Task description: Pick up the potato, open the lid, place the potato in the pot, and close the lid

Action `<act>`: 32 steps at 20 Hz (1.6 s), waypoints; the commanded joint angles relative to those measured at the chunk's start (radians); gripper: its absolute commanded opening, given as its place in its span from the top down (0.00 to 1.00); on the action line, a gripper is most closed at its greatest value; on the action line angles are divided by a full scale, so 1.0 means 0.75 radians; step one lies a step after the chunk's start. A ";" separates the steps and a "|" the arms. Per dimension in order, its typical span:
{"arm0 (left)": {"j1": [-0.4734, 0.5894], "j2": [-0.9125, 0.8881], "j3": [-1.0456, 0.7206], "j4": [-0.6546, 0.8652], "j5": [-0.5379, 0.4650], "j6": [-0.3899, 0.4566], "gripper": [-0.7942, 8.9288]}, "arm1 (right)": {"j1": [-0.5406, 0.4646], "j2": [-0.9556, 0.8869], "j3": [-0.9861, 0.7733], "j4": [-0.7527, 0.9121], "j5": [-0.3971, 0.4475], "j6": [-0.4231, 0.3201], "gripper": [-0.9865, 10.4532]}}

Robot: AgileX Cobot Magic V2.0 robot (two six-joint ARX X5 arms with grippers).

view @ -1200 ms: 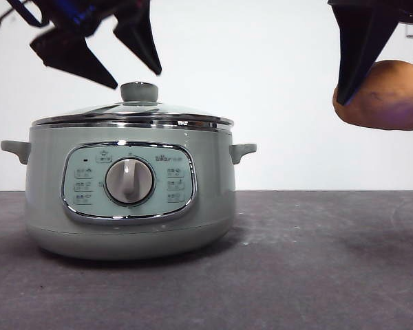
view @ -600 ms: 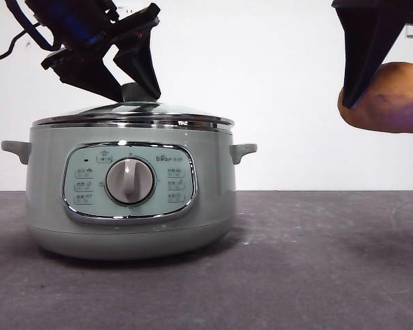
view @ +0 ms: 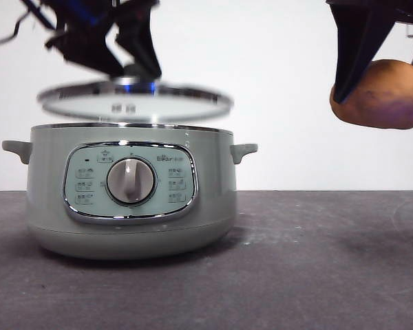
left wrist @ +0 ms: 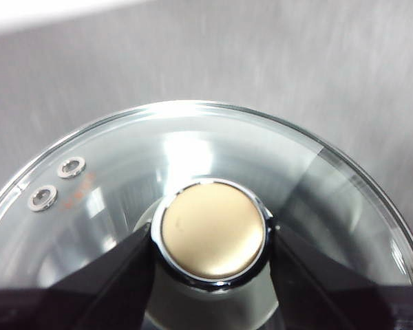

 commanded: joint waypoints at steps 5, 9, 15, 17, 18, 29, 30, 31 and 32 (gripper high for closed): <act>0.001 -0.292 0.303 -0.181 -0.117 0.139 0.93 | 0.021 0.020 0.092 0.248 -0.238 -0.013 0.92; 0.001 -0.443 0.480 -0.404 -0.238 0.207 0.93 | 0.082 0.155 0.276 0.250 -0.236 -0.074 0.92; 0.001 -0.616 0.611 -0.600 -0.280 0.229 0.93 | 0.178 0.566 0.665 0.221 -0.236 -0.194 0.92; 0.001 -0.661 0.625 -0.658 -0.279 0.229 0.93 | 0.204 0.737 0.817 0.192 -0.235 -0.242 0.92; 0.001 -0.677 0.625 -0.678 -0.279 0.229 0.93 | 0.214 0.810 0.880 0.180 -0.236 -0.267 0.92; 0.001 -0.703 0.625 -0.760 -0.275 0.229 0.93 | 0.240 1.378 1.164 0.192 -0.181 -0.493 0.92; 0.001 -0.703 0.625 -0.760 -0.275 0.229 0.93 | 0.242 1.395 1.164 0.184 -0.161 -0.502 0.92; 0.001 -0.699 0.625 -0.760 -0.276 0.229 0.93 | 0.244 1.406 1.164 0.174 -0.158 -0.510 0.92; 0.001 -0.695 0.625 -0.760 -0.276 0.229 0.93 | 0.246 1.415 1.164 0.159 -0.155 -0.525 0.92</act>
